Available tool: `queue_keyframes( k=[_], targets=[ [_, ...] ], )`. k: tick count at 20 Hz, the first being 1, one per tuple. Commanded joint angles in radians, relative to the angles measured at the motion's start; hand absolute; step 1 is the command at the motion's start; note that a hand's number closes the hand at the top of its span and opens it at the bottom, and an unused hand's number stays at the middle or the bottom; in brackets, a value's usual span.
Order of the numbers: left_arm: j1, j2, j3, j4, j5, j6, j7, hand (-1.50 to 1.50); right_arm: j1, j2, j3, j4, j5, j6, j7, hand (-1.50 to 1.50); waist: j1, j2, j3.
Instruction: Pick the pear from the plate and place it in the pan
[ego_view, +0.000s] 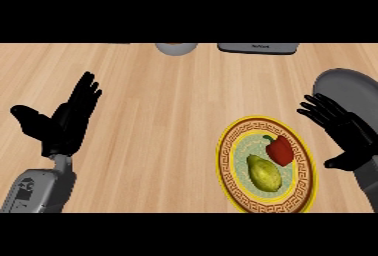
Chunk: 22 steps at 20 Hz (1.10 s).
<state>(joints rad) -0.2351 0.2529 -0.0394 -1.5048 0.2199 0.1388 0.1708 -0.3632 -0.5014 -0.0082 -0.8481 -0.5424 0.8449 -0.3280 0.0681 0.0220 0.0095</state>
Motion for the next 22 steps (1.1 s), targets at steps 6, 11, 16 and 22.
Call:
queue_keyframes(
  k=[6,11,16,22],
  targets=[
    [-0.002,0.013,0.018,-0.01,0.015,-0.018,0.005,0.0,-0.137,-0.047,0.109,-0.03,0.299,0.107,-0.227,-1.5,-0.003,-0.002,-0.003],
    [-0.001,-0.011,-0.008,-0.016,-0.012,0.012,0.019,0.0,-0.193,-0.034,0.251,-0.097,0.448,0.079,-0.258,-1.5,0.006,0.0,-0.003],
    [-0.003,-0.009,0.004,0.002,-0.014,0.016,0.016,0.0,-0.166,-0.129,0.378,-0.172,0.545,0.137,-0.368,-1.5,-0.016,-0.001,-0.003],
    [-0.009,0.026,0.038,-0.007,0.016,-0.021,0.027,0.0,-0.157,-0.168,0.495,-0.189,0.67,-0.025,-0.546,-1.5,-0.021,-0.003,-0.004]
  ],
)
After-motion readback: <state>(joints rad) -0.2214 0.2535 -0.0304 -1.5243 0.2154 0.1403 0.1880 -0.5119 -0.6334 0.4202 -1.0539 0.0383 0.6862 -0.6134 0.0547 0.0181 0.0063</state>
